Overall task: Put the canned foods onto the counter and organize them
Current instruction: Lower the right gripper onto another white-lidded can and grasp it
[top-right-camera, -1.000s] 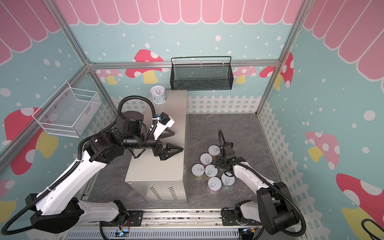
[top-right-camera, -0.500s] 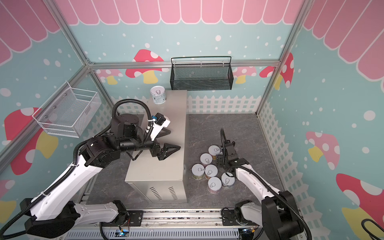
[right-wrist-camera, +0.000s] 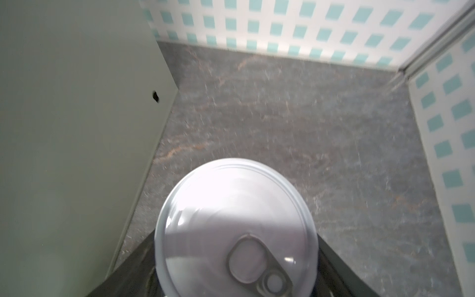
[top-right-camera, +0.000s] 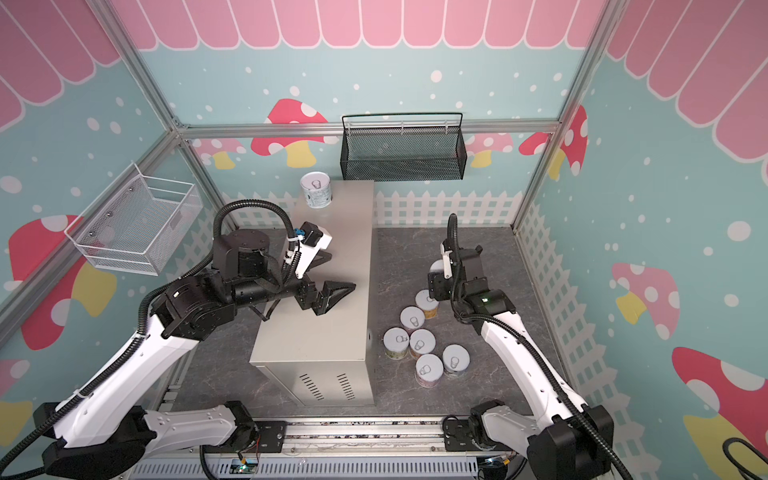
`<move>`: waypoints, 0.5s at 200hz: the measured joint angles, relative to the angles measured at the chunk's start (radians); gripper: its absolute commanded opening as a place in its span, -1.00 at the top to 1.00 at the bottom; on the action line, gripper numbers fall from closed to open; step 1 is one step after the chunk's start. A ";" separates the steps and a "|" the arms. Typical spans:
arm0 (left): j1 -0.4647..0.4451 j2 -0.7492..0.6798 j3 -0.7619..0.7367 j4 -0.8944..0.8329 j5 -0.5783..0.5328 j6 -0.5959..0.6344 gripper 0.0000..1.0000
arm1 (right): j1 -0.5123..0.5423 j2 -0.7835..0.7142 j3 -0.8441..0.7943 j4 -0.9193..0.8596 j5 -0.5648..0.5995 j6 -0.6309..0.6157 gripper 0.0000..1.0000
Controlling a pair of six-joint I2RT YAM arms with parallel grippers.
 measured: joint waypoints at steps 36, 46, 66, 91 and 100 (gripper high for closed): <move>0.009 -0.027 -0.014 0.008 -0.066 -0.001 -0.99 | 0.000 0.044 0.195 -0.048 -0.086 -0.082 -0.08; 0.019 -0.032 -0.019 0.012 -0.088 -0.001 -0.99 | 0.000 0.069 0.258 -0.062 -0.123 -0.105 -0.08; 0.051 -0.051 -0.040 0.031 -0.128 -0.006 -0.98 | 0.000 0.122 0.381 -0.085 -0.214 -0.143 -0.08; 0.095 -0.087 -0.079 0.054 -0.168 -0.010 -0.99 | 0.000 0.187 0.517 -0.106 -0.321 -0.174 -0.08; 0.110 -0.099 -0.087 0.061 -0.180 -0.012 -0.99 | 0.000 0.209 0.557 -0.109 -0.359 -0.183 -0.08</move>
